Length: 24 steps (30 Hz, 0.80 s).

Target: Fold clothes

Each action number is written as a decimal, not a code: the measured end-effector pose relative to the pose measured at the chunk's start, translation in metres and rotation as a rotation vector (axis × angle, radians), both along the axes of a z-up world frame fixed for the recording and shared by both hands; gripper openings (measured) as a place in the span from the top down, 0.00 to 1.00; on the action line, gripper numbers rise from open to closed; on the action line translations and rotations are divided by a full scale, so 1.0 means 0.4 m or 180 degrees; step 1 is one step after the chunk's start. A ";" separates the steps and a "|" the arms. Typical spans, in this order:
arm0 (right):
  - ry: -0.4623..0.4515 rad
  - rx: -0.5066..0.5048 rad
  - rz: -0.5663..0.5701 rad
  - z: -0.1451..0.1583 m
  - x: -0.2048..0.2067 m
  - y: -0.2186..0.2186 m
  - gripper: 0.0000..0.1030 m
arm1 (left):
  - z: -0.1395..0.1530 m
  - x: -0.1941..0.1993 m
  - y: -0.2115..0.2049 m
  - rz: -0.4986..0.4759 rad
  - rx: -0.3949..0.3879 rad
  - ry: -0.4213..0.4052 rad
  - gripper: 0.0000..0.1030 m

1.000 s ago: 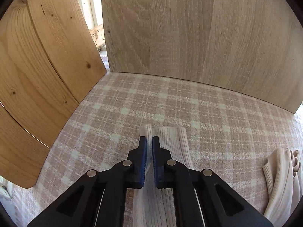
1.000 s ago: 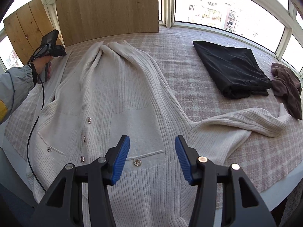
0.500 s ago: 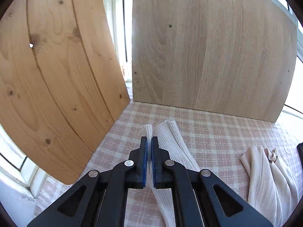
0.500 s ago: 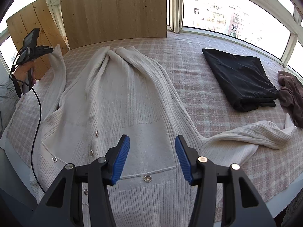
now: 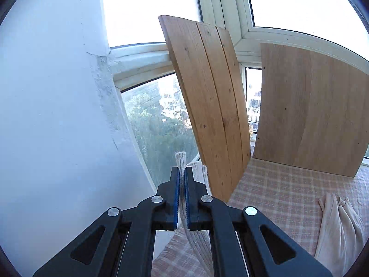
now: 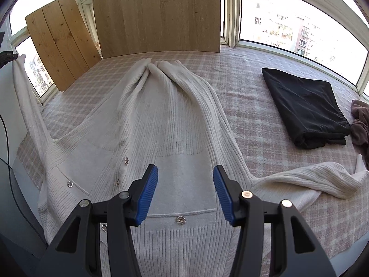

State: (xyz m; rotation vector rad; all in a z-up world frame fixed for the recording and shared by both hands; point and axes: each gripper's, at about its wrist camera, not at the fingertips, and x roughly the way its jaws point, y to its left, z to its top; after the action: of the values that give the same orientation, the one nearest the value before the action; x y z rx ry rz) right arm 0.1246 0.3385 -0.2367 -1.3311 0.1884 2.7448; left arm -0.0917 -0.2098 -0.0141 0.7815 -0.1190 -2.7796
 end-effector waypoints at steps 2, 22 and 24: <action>0.0018 -0.0015 0.0022 0.000 0.005 0.007 0.52 | 0.051 0.046 -0.032 0.0108 -0.0084 0.0088 0.96; 0.0148 0.0338 0.0483 0.018 -0.285 0.102 0.52 | -0.060 0.132 0.006 0.0511 -0.0981 -0.0321 0.33; 0.0182 0.0382 0.0499 0.020 -0.366 0.100 0.52 | -0.079 0.131 0.037 0.0525 -0.0995 -0.0256 0.30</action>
State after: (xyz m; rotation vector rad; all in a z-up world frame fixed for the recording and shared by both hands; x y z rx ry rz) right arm -0.0219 0.3784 -0.2287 -1.2895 -0.0800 2.8713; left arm -0.0394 -0.1949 -0.0457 0.7818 -0.4688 -2.4915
